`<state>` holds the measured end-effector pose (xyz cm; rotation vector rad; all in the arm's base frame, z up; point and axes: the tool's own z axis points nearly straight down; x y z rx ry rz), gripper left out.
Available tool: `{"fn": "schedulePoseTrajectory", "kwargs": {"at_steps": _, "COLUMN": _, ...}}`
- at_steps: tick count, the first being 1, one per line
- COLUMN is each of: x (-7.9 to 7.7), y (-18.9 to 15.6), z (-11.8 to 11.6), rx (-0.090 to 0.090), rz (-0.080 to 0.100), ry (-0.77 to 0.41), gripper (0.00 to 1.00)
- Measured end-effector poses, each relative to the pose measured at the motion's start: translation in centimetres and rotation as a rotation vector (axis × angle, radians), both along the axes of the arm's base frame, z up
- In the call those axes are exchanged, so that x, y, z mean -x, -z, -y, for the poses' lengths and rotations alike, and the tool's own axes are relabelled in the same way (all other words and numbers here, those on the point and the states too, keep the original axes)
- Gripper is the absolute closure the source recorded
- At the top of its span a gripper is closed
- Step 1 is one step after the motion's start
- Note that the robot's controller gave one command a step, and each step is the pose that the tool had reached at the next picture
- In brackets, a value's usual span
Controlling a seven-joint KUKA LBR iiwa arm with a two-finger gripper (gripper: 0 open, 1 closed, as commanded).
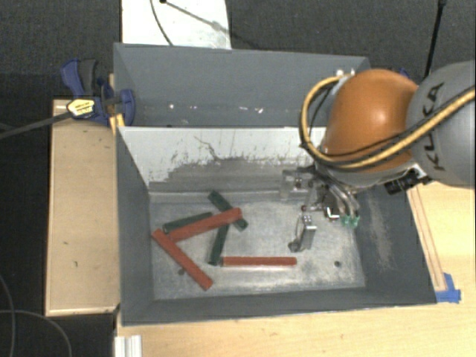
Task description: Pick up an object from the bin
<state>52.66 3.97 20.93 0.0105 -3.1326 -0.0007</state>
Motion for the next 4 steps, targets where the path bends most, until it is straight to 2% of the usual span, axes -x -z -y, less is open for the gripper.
{"fn": "schedulePoseTrajectory", "kwargs": {"at_steps": 1, "x": 4.7, "y": 14.3, "z": -3.9, "rx": -0.002, "rz": 0.016, "ry": -0.129, "gripper": 0.0}}
{"fn": "schedulePoseTrajectory", "kwargs": {"at_steps": 2, "x": 4.8, "y": 11.0, "z": -5.1, "rx": -0.001, "rz": 0.01, "ry": -0.122, "gripper": 0.0}}
{"fn": "schedulePoseTrajectory", "kwargs": {"at_steps": 3, "x": 3.8, "y": 10.8, "z": -4.3, "rx": 0.0, "rz": 0.009, "ry": 0.035, "gripper": 0.0}}
{"fn": "schedulePoseTrajectory", "kwargs": {"at_steps": 4, "x": 4.9, "y": 14.2, "z": -5.5, "rx": 0.0, "rz": 0.012, "ry": 0.063, "gripper": 0.0}}
